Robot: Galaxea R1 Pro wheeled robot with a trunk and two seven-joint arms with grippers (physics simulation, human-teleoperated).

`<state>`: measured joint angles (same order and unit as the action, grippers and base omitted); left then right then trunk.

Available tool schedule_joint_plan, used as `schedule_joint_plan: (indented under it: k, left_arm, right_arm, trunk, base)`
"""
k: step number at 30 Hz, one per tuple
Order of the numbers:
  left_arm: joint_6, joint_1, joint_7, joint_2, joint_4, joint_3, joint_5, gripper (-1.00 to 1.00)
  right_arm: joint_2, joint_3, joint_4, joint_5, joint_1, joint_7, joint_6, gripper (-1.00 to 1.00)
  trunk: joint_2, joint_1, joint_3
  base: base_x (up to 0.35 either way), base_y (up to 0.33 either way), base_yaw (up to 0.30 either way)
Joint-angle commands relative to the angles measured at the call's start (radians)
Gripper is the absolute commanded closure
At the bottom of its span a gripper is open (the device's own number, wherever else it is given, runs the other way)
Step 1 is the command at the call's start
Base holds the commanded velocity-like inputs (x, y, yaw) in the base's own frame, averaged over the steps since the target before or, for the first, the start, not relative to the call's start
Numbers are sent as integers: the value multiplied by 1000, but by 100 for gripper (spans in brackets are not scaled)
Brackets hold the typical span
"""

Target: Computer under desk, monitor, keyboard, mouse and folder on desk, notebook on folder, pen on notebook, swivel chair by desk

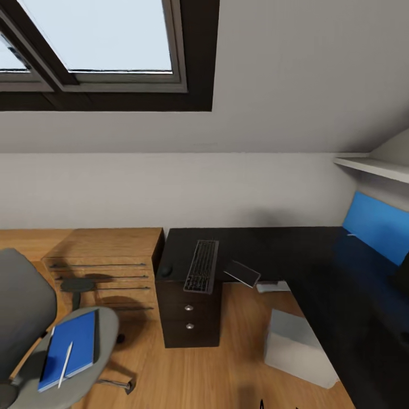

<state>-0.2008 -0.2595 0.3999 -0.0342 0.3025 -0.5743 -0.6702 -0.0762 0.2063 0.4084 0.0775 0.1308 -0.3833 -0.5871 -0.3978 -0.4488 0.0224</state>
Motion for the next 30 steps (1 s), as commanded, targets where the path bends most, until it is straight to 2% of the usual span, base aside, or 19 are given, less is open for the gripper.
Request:
schedule_joint_plan:
  k: [1, 6, 8, 12, 14, 16, 17, 18, 21, 22, 23, 25, 26, 27, 28, 29, 30]
  left_arm:
    - [-5, -1, 5, 0, 0, -9, -9, -100]
    - [-5, -1, 5, -1, 0, -9, -9, -100]
    - [-9, -1, 5, -14, 0, -8, -7, -100]
    - [-10, -1, 5, -19, 9, -10, -5, -100]
    - [-11, -1, 3, -19, 33, -11, -5, -100]
    - [-6, -1, 3, -16, 110, -9, -5, -100]
    - [59, -1, 10, 38, 365, -10, -8, -100]
    - [100, -1, 11, 49, 413, -11, -8, -100]
    - [174, -1, 13, 62, 489, -11, -11, -100]
    - [224, -1, 15, 69, 540, -11, -13, -100]
    - [248, -1, 17, 72, 566, -10, -14, -100]
    - [329, -1, 30, 90, 673, -8, -21, -100]
    - [345, -1, 36, 93, 699, -8, -25, -100]
    - [373, -1, 50, 100, 749, -7, -36, -100]
    - [384, -1, 60, 103, 773, -7, -43, -100]
    - [405, -1, 83, 108, 818, -6, -62, -100]
    - [415, -1, 97, 110, 839, -6, -73, -100]
  right_arm:
    - [1, 8, 0, 8, 1, -6, -3, -100]
    - [1, 8, 0, 8, 1, -5, -3, -100]
    - [1, 8, 0, 7, 1, -5, -3, -100]
    - [1, 8, 8, 6, 1, -5, -4, -100]
    - [1, 8, 14, 6, 1, -5, -4, -100]
    - [1, 8, 58, 7, 2, -7, -2, -100]
    - [1, 6, 266, 38, 3, -10, 29, -100]
    - [1, 6, 308, 61, 3, -11, 42, -100]
    - [1, 6, 373, 114, 3, -10, 76, -100]
    - [1, 6, 416, 159, 3, -9, 108, -100]
    - [2, 6, 438, 183, 4, -8, 125, -100]
    - [4, 6, 520, 286, 3, -7, 198, -100]
    - [4, 6, 540, 313, 3, -6, 215, -100]
    - [5, 6, 580, 365, 3, -3, 247, -100]
    - [5, 6, 599, 390, 3, 0, 262, -100]
    - [5, 7, 632, 438, 3, 11, 289, -100]
    - [5, 6, 648, 461, 3, 18, 302, -100]
  trunk:
    - [-2, -1, 2]
    - [-2, -1, 3]
    - [-2, -1, 3]
    - [-2, -1, 3]
    - [-2, -1, 3]
    - [-2, -1, 3]
    - [-2, -1, 3]
    - [-2, -1, 3]
    - [-2, -1, 3]
    - [-2, -1, 3]
    - [-2, -1, 3]
    - [-2, -1, 3]
    - [-2, -1, 3]
    - [-2, -1, 3]
    - [-9, -5, 6]
    - [-16, -9, 9]
    - [-23, -13, 12]
  base:
    - [324, 1, 60]
    - [324, 1, 22]
    - [322, 133, 1]
    - [317, 167, 0]
    - [307, 181, 0]
    - [301, 186, 0]
    - [145, 66, 0]
    - [93, 42, 0]
    - [60, 28, 0]
    - [30, 14, 0]
    - [24, 11, 0]
    - [13, 6, 0]
    - [8, 4, 0]
    - [5, 2, 0]
    - [4, 2, 0]
    - [3, 1, 0]
    - [2, 1, 0]
